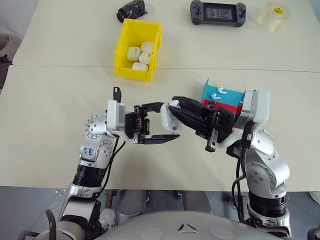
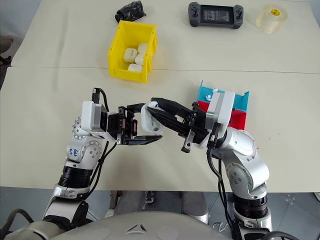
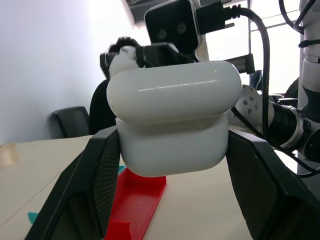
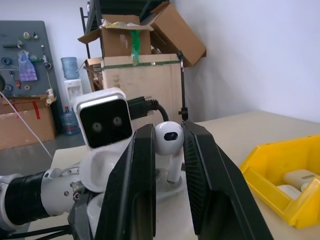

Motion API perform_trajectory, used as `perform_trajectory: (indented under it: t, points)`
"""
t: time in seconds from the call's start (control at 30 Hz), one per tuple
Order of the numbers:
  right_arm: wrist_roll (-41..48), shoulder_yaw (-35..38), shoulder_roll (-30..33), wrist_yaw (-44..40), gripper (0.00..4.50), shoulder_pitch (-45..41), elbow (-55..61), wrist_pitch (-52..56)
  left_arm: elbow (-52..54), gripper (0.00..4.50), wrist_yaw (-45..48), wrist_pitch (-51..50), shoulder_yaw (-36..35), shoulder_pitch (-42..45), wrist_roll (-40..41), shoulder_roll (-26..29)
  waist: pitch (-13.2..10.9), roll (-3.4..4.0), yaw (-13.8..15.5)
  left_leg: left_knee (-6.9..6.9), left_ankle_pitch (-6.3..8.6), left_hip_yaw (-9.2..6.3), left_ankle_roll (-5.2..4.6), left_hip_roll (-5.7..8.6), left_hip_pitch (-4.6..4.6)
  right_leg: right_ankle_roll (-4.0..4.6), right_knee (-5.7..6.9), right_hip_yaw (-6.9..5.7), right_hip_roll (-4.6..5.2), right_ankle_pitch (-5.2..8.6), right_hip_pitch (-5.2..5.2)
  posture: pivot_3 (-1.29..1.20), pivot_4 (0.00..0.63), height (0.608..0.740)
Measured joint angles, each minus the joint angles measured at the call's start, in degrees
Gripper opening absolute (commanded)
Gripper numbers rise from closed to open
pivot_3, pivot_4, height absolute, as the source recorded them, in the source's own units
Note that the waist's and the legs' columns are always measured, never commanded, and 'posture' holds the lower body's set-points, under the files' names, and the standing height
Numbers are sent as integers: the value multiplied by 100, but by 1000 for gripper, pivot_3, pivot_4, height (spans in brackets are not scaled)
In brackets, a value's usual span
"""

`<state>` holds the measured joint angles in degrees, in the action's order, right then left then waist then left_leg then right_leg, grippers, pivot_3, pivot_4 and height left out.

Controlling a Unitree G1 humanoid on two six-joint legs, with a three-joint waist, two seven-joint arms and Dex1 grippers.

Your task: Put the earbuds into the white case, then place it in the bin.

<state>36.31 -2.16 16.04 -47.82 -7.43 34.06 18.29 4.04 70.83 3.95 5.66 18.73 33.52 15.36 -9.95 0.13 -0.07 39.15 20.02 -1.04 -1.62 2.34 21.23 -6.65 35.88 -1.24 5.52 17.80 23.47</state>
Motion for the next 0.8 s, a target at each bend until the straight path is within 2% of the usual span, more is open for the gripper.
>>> perform_trajectory:
  t: [0.4,0.8]
  points:
    - [-99,-187,40,-60,419,10,-343,-607,2,2856,-67,-230,-5,8,-1,13,0,0,2,0,0,0,0,0,0,0,-1,0,0,0,0,0,150,740]
    - [-148,-194,426,-402,419,7,-576,-1133,2,2856,-193,-351,-7,8,-13,-25,0,0,2,0,0,0,0,-1,0,0,-1,0,0,0,0,0,150,740]
